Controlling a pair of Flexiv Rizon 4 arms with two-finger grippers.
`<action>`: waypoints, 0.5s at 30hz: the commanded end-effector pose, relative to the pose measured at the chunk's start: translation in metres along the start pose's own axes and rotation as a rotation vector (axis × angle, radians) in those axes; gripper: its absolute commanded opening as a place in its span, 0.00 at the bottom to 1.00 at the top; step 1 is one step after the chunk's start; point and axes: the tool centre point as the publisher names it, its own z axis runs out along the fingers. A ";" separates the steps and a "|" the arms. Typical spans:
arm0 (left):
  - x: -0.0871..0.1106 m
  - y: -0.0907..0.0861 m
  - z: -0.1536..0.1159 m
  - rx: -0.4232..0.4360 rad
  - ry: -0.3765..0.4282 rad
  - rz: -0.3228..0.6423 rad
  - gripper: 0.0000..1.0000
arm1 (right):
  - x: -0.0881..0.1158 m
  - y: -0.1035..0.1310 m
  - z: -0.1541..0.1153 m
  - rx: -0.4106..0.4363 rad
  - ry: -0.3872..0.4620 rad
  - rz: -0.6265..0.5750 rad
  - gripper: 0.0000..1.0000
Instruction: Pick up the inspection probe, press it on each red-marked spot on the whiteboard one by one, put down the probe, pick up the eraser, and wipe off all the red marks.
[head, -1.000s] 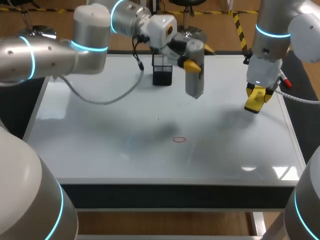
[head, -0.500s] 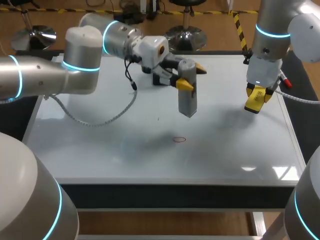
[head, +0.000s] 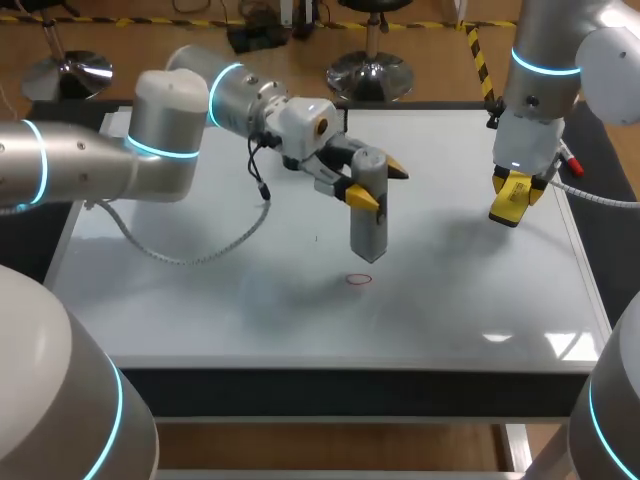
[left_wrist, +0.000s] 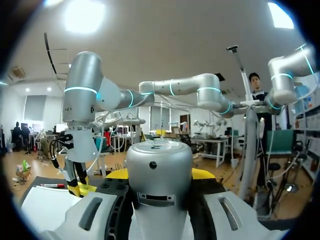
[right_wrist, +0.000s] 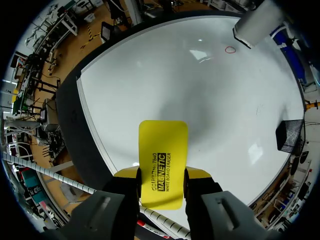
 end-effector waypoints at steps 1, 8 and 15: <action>0.003 0.009 0.001 0.011 0.007 -0.002 0.00 | 0.000 -0.001 -0.001 0.002 0.002 -0.002 0.00; 0.013 0.022 0.002 0.010 0.021 -0.010 0.00 | 0.000 -0.001 -0.001 0.002 0.002 -0.002 0.00; 0.022 0.034 0.000 0.000 0.033 -0.023 0.00 | 0.000 -0.001 -0.001 0.002 0.002 -0.002 0.00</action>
